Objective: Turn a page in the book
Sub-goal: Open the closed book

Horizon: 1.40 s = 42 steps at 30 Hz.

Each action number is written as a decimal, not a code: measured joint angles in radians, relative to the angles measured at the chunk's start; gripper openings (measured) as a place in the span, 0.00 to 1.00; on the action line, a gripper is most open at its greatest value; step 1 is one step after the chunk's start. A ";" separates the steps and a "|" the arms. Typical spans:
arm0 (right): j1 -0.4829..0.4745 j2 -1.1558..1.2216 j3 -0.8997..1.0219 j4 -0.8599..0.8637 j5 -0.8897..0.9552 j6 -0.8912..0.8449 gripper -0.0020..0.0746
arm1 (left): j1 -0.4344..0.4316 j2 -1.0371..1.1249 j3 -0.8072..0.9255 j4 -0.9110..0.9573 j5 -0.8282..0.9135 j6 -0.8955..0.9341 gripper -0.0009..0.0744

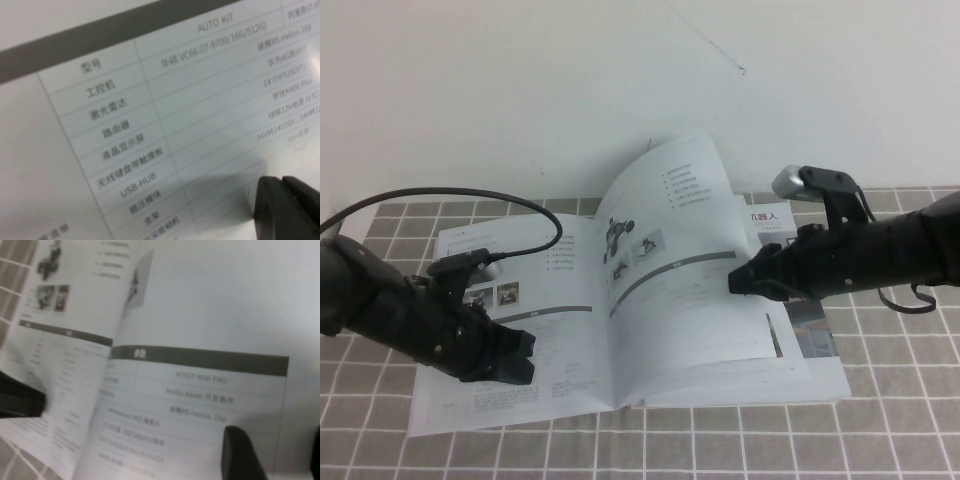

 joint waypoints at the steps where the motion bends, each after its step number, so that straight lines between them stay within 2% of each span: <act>1: 0.000 0.000 0.000 0.038 0.015 -0.042 0.42 | 0.000 0.000 0.000 0.000 0.000 0.000 0.01; 7: 0.000 0.000 0.000 0.305 0.175 -0.281 0.42 | 0.000 0.000 0.000 0.000 0.002 0.000 0.01; 10: 0.000 0.000 0.000 0.375 0.258 -0.379 0.42 | 0.000 0.000 0.000 0.000 0.002 0.000 0.01; 13: 0.000 0.000 0.000 0.388 0.330 -0.448 0.42 | 0.000 0.000 0.000 0.000 0.002 0.000 0.01; 21: 0.000 0.000 0.000 0.392 0.439 -0.506 0.42 | 0.000 0.000 0.000 0.000 0.003 0.000 0.01; 33: 0.058 0.000 -0.010 0.394 0.478 -0.538 0.42 | 0.000 0.010 -0.023 0.000 0.033 0.000 0.01; 42: 0.129 0.000 -0.109 0.394 0.470 -0.541 0.42 | 0.000 0.016 -0.032 -0.001 0.045 0.008 0.01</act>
